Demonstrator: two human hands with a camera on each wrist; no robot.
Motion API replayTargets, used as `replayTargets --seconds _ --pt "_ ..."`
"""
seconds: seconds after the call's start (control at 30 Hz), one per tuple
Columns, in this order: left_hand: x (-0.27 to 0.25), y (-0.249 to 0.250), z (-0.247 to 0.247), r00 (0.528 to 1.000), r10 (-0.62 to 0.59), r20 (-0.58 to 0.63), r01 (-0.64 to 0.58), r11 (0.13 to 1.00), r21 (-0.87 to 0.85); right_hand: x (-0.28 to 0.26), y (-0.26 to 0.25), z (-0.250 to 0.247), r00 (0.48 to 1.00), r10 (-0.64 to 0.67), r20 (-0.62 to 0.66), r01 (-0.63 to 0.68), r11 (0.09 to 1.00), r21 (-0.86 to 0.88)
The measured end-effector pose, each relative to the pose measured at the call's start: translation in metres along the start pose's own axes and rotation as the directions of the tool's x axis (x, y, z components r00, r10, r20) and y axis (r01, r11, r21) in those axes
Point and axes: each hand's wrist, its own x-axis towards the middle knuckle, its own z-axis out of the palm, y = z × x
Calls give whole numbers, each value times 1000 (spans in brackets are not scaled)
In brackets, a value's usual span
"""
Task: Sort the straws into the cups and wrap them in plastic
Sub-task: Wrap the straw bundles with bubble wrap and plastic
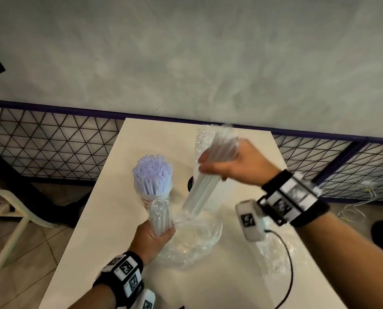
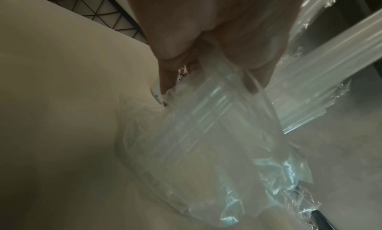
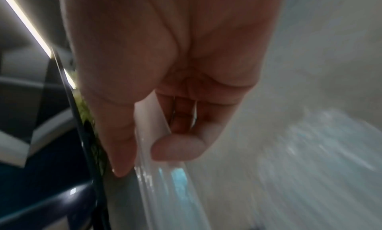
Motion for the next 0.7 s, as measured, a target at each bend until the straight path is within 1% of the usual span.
replayTargets --seconds 0.1,0.2,0.27,0.4,0.5,0.53,0.6,0.63,0.7 --pt "0 -3 0 1000 4 12 -4 1000 -1 12 -28 -42 993 -52 -107 54 998 15" --pt "0 -4 1 1000 9 5 -9 1000 5 28 -32 -61 995 -48 -84 42 996 -74" --pt "0 -4 1 1000 4 2 -4 1000 -7 38 -27 -62 999 -30 -42 24 991 -133" --pt "1 -6 2 1000 -6 1 6 1000 -21 53 -6 -50 999 36 17 -33 985 -168" --pt "1 -7 1 1000 -9 -8 9 1000 -10 57 20 -29 993 117 19 -109 968 -226" --pt "1 -7 1 1000 -10 -7 10 1000 -8 57 28 -22 991 133 4 -127 954 -270" --pt "2 -8 1 1000 -11 -5 11 1000 -11 57 43 -12 990 127 -68 -143 921 -363" --pt "2 -8 1 1000 -11 -2 11 1000 -12 57 46 -11 987 113 -115 -148 917 -369" --pt "3 -10 1 1000 -10 2 10 1000 -13 59 47 -12 979 65 -191 -121 947 -298"
